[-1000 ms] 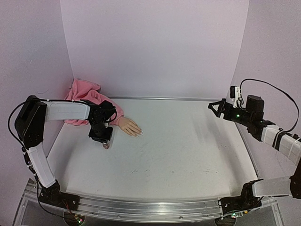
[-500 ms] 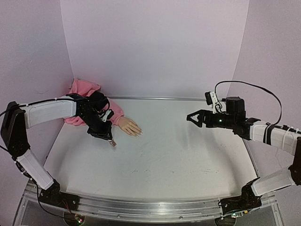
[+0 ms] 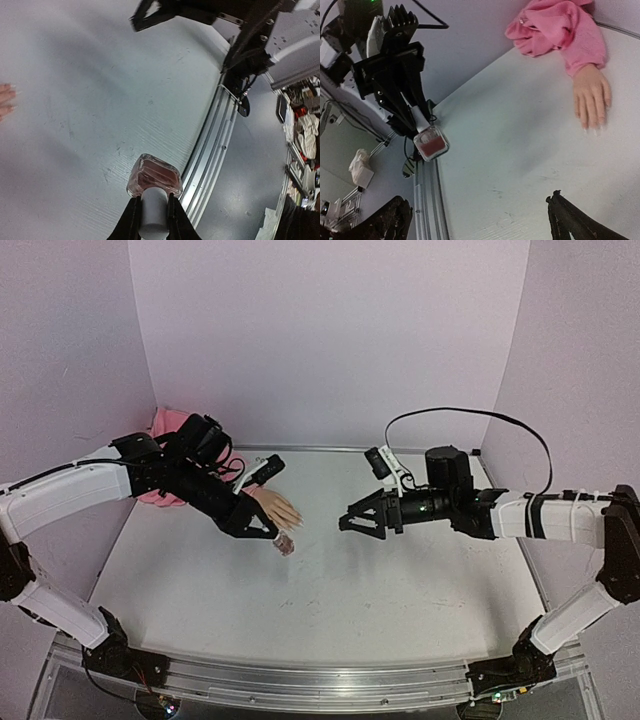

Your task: Paint the nails

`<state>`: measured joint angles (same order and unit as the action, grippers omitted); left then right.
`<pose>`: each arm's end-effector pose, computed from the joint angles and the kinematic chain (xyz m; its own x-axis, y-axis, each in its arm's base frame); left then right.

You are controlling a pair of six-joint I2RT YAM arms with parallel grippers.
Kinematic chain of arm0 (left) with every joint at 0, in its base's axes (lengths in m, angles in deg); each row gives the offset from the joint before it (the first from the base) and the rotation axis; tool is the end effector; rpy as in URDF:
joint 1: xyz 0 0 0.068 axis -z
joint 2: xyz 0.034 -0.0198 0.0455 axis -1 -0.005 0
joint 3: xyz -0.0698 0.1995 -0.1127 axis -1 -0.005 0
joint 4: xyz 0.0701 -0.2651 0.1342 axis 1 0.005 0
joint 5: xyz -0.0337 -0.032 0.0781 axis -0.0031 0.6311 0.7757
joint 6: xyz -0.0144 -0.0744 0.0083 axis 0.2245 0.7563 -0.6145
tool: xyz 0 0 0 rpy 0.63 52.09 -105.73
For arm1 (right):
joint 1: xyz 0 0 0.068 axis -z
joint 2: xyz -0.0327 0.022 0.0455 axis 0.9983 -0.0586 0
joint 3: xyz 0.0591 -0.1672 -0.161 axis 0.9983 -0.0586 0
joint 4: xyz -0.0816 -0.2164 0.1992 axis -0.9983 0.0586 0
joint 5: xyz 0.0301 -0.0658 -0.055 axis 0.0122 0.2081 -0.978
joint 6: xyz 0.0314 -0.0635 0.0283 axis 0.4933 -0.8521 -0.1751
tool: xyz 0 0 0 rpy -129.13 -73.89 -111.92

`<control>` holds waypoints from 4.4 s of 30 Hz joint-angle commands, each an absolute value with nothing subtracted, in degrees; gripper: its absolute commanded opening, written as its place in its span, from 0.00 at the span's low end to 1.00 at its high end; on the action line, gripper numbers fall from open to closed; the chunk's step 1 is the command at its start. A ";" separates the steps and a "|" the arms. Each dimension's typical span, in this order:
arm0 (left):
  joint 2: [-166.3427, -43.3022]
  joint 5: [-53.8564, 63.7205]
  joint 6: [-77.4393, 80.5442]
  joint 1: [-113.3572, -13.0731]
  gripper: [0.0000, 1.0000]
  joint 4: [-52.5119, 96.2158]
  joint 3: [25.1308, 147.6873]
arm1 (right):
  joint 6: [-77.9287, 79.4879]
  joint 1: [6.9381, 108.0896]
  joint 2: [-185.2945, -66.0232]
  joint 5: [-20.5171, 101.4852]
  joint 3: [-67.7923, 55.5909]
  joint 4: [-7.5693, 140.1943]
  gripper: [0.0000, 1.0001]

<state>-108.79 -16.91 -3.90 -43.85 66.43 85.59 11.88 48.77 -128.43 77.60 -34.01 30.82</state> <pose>0.2254 -0.2789 0.2576 -0.6243 0.5108 -0.5911 0.7809 0.4305 -0.4527 0.2768 0.2729 0.2157 -0.3211 0.0270 -0.9467 -0.9383 0.1263 0.3219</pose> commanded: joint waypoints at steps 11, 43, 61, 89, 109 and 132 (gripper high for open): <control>-107.25 -35.40 -44.59 -41.99 0.00 63.25 92.83 | 5.76 44.40 -140.03 109.06 -18.36 26.61 0.75; -114.80 -30.75 -54.59 -41.99 0.00 67.99 100.03 | 6.45 39.45 -149.50 117.72 -9.41 27.72 0.31; -118.84 -22.94 -35.88 -43.19 0.00 67.58 101.00 | -1.29 39.00 -140.81 77.39 -15.21 32.10 0.00; -114.35 -3.11 26.52 -43.22 0.44 42.95 92.62 | -5.41 34.70 -132.36 18.51 -24.20 12.63 0.00; -103.60 -29.52 10.15 -44.10 0.82 16.40 82.96 | 25.57 42.08 -134.41 96.42 -16.91 2.65 0.00; -109.34 -37.29 16.90 -43.84 0.19 5.94 85.20 | 30.16 42.35 -137.24 95.42 -17.06 -5.86 0.00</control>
<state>-109.51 -37.68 16.93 -43.80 9.39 82.82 31.05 42.19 -137.77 95.98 -18.58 -0.17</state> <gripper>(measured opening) 0.235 0.218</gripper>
